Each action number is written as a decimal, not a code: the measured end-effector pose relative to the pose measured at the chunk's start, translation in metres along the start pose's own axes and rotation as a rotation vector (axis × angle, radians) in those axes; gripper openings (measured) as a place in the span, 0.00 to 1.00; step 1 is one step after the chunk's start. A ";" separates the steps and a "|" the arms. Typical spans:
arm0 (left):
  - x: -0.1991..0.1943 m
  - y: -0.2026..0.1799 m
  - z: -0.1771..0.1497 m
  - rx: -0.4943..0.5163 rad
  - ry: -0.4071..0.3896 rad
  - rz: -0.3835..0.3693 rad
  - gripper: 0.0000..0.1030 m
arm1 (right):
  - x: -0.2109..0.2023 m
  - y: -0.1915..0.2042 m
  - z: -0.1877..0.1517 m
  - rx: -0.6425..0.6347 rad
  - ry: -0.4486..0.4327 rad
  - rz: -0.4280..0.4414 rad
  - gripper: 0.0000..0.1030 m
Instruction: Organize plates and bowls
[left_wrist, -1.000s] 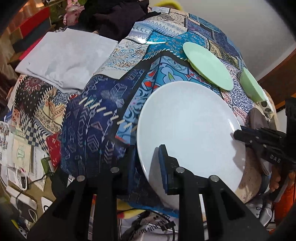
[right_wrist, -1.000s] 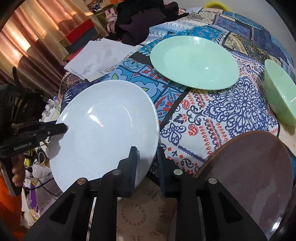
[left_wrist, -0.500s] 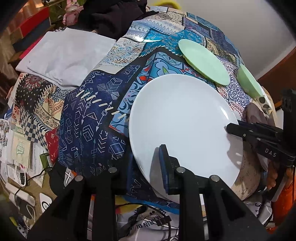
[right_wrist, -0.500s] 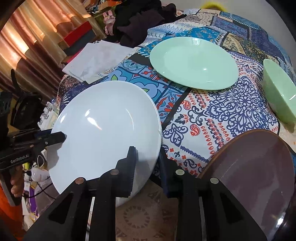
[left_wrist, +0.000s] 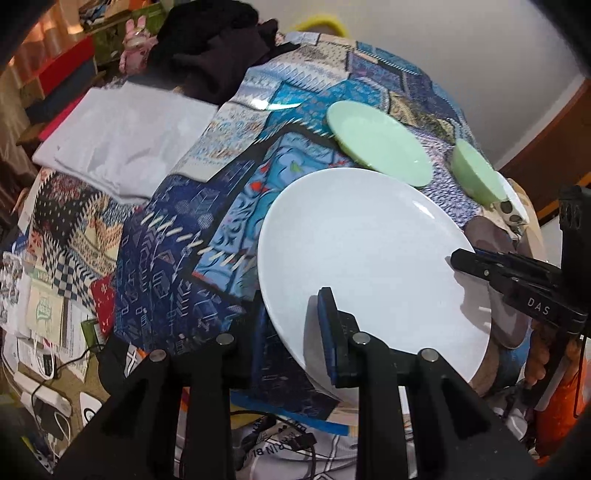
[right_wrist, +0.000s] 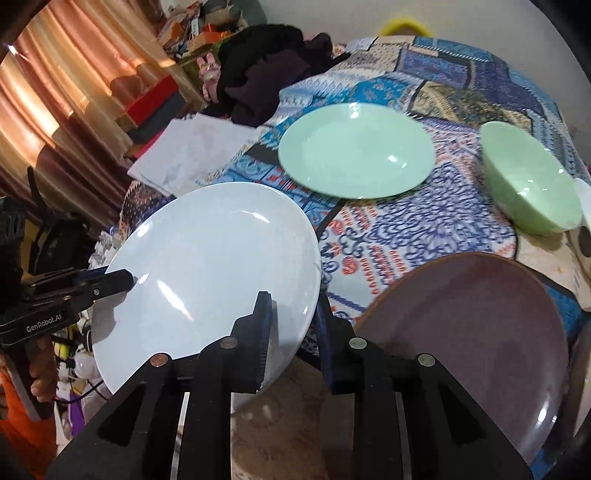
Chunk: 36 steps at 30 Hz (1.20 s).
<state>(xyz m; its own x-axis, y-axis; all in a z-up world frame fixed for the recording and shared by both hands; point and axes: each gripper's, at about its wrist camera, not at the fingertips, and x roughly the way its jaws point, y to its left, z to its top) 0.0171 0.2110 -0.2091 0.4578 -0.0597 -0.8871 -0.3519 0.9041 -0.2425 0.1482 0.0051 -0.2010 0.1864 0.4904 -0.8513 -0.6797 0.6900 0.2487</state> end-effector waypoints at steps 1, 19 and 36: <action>-0.002 -0.004 0.002 0.007 -0.006 -0.004 0.24 | -0.006 -0.003 -0.001 0.006 -0.013 -0.004 0.21; -0.024 -0.086 0.017 0.148 -0.077 -0.079 0.24 | -0.077 -0.046 -0.025 0.094 -0.148 -0.078 0.21; -0.002 -0.139 0.004 0.244 -0.004 -0.126 0.24 | -0.093 -0.083 -0.066 0.193 -0.146 -0.113 0.21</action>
<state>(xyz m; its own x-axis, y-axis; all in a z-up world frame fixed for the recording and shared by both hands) 0.0681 0.0874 -0.1725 0.4891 -0.1769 -0.8541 -0.0851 0.9649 -0.2486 0.1405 -0.1333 -0.1726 0.3636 0.4661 -0.8066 -0.5034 0.8268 0.2509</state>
